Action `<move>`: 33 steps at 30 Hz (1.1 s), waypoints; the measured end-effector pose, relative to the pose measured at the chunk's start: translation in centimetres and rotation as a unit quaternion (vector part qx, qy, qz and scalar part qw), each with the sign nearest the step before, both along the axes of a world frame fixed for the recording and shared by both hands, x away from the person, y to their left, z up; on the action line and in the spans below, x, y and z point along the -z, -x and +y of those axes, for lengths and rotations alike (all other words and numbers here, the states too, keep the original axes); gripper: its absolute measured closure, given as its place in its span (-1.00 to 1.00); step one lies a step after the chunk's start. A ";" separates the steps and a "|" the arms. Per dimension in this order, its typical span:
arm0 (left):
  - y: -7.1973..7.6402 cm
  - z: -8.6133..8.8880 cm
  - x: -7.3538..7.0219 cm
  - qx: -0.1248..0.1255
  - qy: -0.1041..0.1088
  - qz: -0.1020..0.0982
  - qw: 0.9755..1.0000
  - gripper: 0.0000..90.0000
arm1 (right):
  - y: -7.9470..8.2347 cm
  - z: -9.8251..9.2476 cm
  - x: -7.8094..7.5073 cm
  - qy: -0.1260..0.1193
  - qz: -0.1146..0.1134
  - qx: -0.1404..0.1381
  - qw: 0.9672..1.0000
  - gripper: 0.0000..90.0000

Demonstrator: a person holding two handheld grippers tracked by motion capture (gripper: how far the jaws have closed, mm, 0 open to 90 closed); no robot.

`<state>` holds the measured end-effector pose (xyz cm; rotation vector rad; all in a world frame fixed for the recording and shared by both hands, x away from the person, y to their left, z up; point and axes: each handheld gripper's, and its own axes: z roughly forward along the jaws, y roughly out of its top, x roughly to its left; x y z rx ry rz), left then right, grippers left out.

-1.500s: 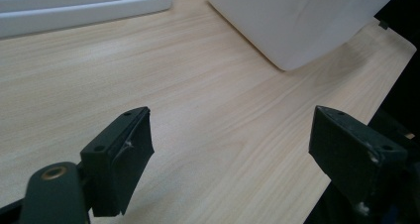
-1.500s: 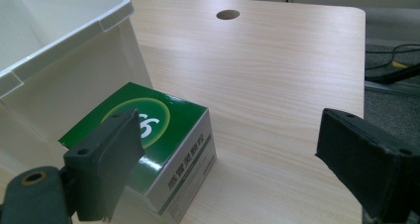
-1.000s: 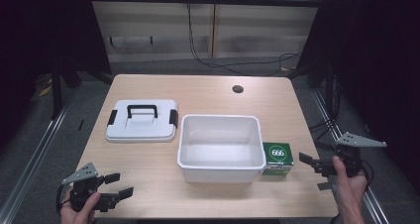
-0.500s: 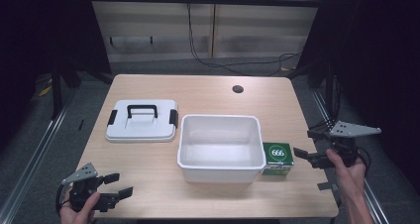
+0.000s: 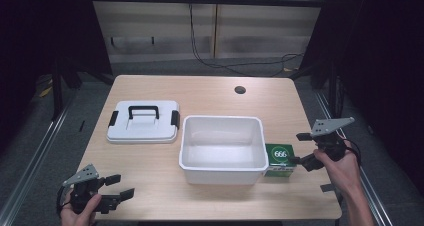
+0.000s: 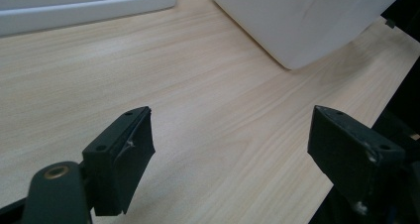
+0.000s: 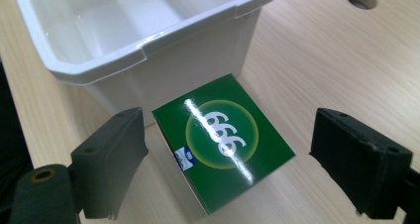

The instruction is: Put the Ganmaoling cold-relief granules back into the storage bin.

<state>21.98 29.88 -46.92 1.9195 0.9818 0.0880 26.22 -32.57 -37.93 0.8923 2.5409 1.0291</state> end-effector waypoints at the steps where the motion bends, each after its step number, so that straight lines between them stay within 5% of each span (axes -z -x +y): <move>1: 0.0 0.0 0.0 0.000 0.000 0.000 1.000 -0.60 | -0.2 0.2 0.0 0.007 0.004 -0.005 1.000 -0.71; 5: 0.0 0.0 0.0 -0.001 -0.001 0.000 1.000 -0.60 | -0.8 1.0 0.1 0.036 0.023 -0.032 0.999 -0.71; 6: 0.0 0.0 0.0 -0.001 -0.001 0.000 1.000 -0.60 | -1.2 1.5 0.3 0.060 0.044 -0.054 0.996 -0.70; 11: 0.0 0.0 0.0 0.000 -0.002 0.000 1.000 -0.60 | -1.8 2.1 0.7 0.105 0.062 -0.058 0.991 -0.70; 20: 0.1 0.1 -0.1 0.000 0.002 -0.006 1.000 -0.61 | -2.8 3.0 0.3 0.111 0.062 -0.096 0.987 -0.71; 29: 0.1 0.1 0.0 0.001 0.001 -0.005 1.000 -0.60 | -4.2 3.6 0.5 0.137 0.090 -0.128 0.978 -0.74; 30: 0.1 0.1 -0.1 0.001 0.001 -0.005 1.000 -0.60 | -4.5 3.8 0.5 0.147 0.097 -0.133 0.975 -0.77; 33: 0.1 0.1 0.0 0.002 0.001 -0.005 1.000 -0.60 | -4.7 3.9 0.5 0.152 0.099 -0.130 0.975 -0.82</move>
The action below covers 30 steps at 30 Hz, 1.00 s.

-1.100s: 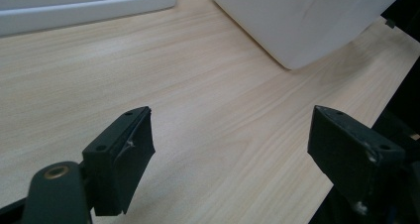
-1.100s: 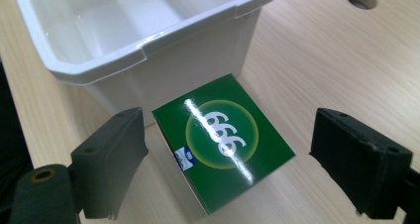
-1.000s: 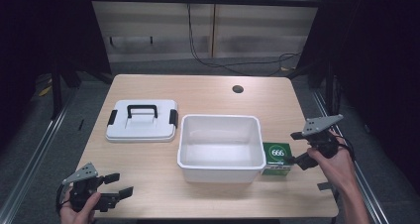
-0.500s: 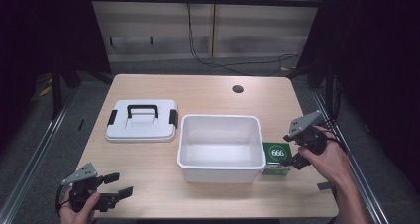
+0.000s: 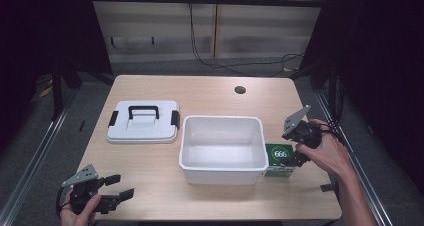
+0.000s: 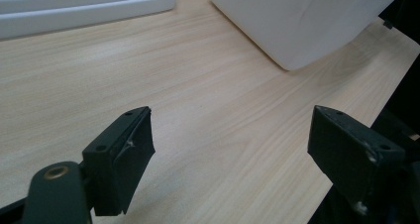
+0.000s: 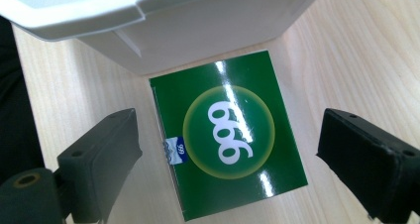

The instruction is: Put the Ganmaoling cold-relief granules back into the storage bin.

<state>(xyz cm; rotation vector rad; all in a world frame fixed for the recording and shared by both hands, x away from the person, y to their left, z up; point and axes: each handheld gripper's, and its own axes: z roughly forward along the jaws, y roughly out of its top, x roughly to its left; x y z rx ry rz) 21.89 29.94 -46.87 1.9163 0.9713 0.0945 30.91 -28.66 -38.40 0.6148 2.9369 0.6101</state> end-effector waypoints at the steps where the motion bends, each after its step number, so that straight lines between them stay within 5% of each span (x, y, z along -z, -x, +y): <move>1: 0.0 0.0 0.0 0.000 0.000 0.000 1.000 -0.60 | -0.2 0.0 0.0 -0.005 0.000 -0.008 1.000 -0.82; 4: 0.0 0.0 0.0 0.000 0.000 0.000 1.000 -0.60 | -0.4 0.1 0.0 -0.007 0.006 -0.021 1.000 -0.82; 8: 0.0 0.0 0.0 0.001 0.000 0.000 1.000 -0.61 | -0.7 0.5 0.4 0.028 0.036 -0.029 0.999 -0.82; 14: 0.0 -0.1 0.1 0.002 0.000 0.001 1.000 -0.60 | -1.4 1.2 0.6 0.047 0.034 -0.042 0.997 -0.82; 15: 0.0 -0.1 0.1 0.002 0.000 0.001 1.000 -0.61 | -1.5 1.6 0.9 0.066 0.041 -0.046 0.996 -0.82; 22: -0.1 0.0 0.1 0.003 0.003 0.002 1.000 -0.61 | -2.0 2.3 1.8 0.096 0.035 -0.081 0.991 -0.82; 30: -0.1 0.0 0.1 0.003 0.003 0.001 1.000 -0.61 | -2.2 2.5 2.1 0.108 0.045 -0.091 0.989 -0.82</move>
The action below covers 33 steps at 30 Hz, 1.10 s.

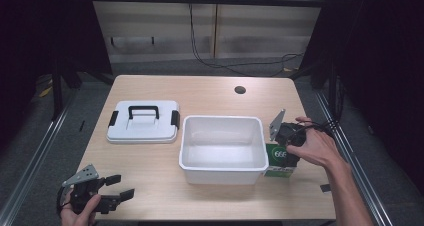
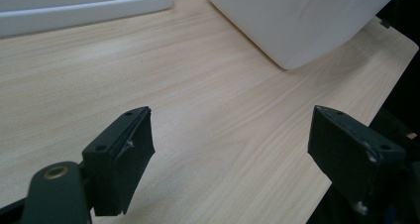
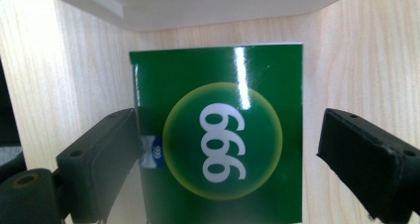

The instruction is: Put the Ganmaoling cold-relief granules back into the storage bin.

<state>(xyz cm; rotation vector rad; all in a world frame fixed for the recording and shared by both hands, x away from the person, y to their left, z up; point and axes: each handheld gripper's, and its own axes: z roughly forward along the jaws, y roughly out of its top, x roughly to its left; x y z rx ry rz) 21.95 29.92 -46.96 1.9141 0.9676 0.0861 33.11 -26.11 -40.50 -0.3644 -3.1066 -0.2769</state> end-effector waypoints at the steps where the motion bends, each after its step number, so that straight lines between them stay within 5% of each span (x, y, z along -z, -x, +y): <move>1: 0.0 0.0 0.0 0.000 0.000 0.001 1.000 -0.61 | 0.0 0.0 0.0 0.000 0.001 -0.002 1.000 -0.82; 20: 0.0 0.0 0.0 0.001 0.000 0.001 1.000 -0.61 | 0.0 0.9 1.5 0.054 0.013 -0.018 0.998 -0.73; 33: 0.0 0.0 0.0 0.001 0.001 0.001 1.000 -0.61 | 0.0 0.6 1.6 0.050 0.016 -0.018 0.998 -0.65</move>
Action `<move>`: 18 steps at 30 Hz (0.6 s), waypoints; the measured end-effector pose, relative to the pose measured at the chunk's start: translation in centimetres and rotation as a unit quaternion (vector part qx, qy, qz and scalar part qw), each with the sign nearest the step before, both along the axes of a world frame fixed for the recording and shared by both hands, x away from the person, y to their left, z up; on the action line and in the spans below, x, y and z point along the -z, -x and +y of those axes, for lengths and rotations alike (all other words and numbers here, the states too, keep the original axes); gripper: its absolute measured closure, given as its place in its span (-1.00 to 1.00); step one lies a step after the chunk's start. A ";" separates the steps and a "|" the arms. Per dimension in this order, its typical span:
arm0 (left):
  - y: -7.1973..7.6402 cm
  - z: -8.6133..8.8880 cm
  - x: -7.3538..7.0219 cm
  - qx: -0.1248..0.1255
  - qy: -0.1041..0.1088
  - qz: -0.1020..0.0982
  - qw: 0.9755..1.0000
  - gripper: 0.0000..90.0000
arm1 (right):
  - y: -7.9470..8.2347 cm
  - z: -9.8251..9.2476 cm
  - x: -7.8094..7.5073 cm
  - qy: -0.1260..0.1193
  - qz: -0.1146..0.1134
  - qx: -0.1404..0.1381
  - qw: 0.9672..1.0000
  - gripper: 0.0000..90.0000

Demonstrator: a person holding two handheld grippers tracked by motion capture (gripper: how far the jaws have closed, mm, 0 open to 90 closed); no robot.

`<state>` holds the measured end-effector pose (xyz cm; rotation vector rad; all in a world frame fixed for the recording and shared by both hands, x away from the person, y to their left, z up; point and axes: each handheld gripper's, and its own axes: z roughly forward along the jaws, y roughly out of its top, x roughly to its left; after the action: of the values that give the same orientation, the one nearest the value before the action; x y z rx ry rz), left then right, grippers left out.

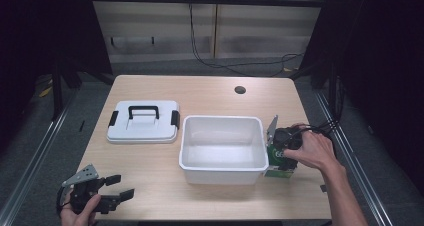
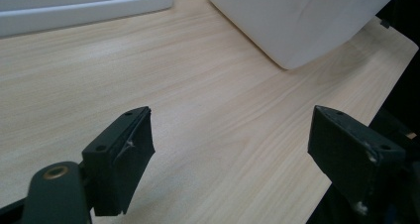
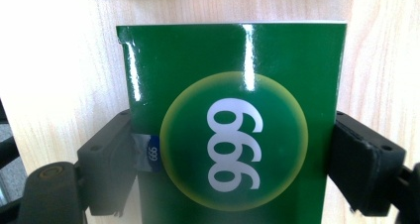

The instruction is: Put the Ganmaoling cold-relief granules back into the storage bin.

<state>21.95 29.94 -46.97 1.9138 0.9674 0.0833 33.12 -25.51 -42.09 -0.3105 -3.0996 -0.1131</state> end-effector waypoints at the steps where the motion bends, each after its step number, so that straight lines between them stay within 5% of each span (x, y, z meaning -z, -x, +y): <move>1: 0.0 0.0 0.0 0.000 0.000 0.000 1.000 -0.61 | 0.1 -0.1 0.0 0.000 0.001 0.007 1.000 -0.65; 18: 0.0 0.0 0.0 0.000 -0.001 0.000 1.000 -0.61 | 0.4 -1.1 -1.0 -0.025 -0.003 0.035 0.999 -0.65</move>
<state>21.94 29.98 -46.94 1.9155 0.9678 0.0859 32.68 -26.65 -41.10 -0.4192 -3.0863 -0.1938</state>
